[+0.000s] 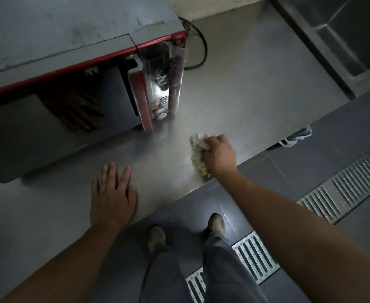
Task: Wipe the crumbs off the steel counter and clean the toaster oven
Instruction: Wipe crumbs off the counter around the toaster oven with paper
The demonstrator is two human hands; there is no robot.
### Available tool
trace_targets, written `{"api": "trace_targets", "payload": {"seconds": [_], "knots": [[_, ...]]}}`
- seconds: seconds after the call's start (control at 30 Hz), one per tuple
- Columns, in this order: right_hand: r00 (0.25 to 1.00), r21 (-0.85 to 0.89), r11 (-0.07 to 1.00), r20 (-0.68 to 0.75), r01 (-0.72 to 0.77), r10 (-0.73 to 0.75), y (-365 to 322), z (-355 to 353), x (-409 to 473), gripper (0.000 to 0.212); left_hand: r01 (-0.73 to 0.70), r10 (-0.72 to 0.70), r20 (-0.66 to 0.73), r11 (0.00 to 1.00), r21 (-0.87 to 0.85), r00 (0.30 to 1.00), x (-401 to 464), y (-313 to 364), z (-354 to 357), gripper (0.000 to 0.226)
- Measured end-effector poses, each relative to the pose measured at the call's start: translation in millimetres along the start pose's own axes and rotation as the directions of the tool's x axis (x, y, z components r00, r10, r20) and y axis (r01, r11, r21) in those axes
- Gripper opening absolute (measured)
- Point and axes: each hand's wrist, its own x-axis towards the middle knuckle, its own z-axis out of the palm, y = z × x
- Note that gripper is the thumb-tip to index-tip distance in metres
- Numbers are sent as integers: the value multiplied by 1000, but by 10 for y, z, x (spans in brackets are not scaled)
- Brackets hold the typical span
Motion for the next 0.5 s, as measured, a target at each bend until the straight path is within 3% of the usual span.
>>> {"api": "trace_targets", "payload": {"seconds": [0.2, 0.27, 0.4, 0.5], "knots": [[978, 49, 989, 148, 141, -146, -152, 149, -475, 43, 18, -18, -12, 1000, -20, 1000, 0, 14, -6, 61], [983, 91, 987, 112, 134, -143, -109, 83, -462, 40, 20, -21, -13, 1000, -19, 1000, -4, 13, -9, 61], [997, 133, 991, -73, -30, 40, 130, -149, -271, 35, 17, -18, -28, 999, -32, 999, -13, 14, -13, 61], [990, 62, 992, -80, -107, 112, 357, -251, -261, 35, 16, -17, -36, 999, -34, 999, -11, 16, -9, 61]]}}
